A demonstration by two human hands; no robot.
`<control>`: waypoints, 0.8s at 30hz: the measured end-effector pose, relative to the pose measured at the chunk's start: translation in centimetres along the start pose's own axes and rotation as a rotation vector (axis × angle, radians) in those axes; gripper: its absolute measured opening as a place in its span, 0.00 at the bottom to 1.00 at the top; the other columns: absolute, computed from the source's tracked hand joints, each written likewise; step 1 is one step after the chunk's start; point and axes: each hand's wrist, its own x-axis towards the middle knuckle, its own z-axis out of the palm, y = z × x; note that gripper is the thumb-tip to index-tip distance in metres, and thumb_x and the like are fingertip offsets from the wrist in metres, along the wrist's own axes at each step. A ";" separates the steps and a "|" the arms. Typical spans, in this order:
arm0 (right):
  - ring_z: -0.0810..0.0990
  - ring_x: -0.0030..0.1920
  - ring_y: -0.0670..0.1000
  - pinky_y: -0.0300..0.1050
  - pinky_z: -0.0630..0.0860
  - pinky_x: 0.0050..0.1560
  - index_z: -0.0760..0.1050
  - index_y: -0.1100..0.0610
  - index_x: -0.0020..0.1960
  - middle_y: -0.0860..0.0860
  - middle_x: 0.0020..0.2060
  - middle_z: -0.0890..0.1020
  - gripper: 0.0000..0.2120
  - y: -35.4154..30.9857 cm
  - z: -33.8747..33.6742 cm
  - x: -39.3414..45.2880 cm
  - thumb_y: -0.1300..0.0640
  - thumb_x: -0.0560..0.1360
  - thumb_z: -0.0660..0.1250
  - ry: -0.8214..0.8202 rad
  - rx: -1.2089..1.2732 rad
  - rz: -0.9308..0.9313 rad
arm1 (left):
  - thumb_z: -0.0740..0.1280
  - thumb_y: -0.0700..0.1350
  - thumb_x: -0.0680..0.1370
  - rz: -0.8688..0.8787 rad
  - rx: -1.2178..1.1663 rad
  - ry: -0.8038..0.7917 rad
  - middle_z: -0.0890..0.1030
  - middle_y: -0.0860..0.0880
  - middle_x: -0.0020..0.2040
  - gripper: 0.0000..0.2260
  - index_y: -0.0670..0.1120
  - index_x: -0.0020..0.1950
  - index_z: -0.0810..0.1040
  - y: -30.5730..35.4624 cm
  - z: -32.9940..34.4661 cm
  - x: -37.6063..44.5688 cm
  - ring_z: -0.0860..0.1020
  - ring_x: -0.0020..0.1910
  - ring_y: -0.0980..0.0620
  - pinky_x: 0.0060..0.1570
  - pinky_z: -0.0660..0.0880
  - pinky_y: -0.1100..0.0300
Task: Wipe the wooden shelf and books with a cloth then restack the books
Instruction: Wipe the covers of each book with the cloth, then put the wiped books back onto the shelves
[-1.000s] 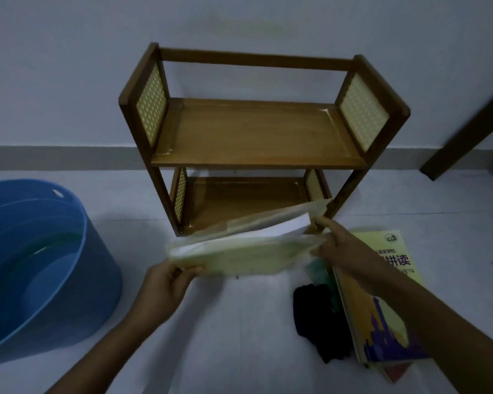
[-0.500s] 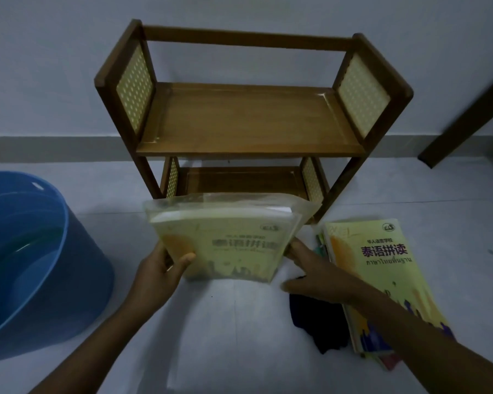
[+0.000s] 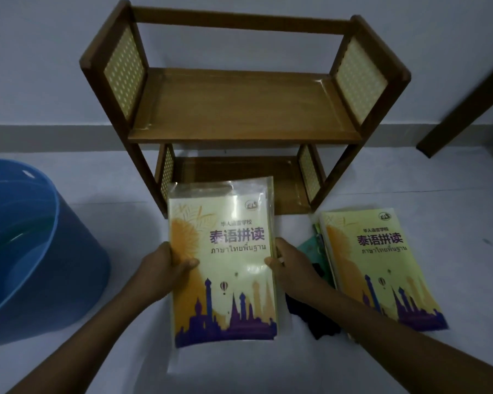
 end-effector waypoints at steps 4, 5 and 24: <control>0.76 0.50 0.51 0.39 0.71 0.44 0.71 0.60 0.59 0.55 0.54 0.79 0.09 1.4 1.7 1.0 0.61 0.79 0.59 -0.100 -0.135 0.132 | 0.66 0.54 0.77 -0.143 0.140 -0.137 0.77 0.48 0.42 0.13 0.45 0.48 0.69 0.1 1.7 0.9 0.77 0.36 0.52 0.33 0.75 0.62; 0.77 0.53 0.53 0.40 0.71 0.47 0.71 0.60 0.58 0.56 0.56 0.78 0.09 1.8 2.2 1.1 0.61 0.79 0.59 -0.108 -0.157 0.136 | 0.66 0.53 0.77 -0.156 0.138 -0.150 0.76 0.50 0.39 0.13 0.45 0.48 0.69 0.1 2.1 0.9 0.77 0.34 0.52 0.32 0.75 0.62; 0.70 0.64 0.60 0.54 0.69 0.62 0.65 0.57 0.69 0.60 0.66 0.68 0.22 12.2 -17.7 -3.7 0.53 0.77 0.63 0.273 -0.499 0.486 | 0.63 0.52 0.78 0.480 0.283 -0.160 0.69 0.44 0.63 0.20 0.41 0.64 0.68 16.4 17.3 2.5 0.68 0.65 0.42 0.60 0.70 0.51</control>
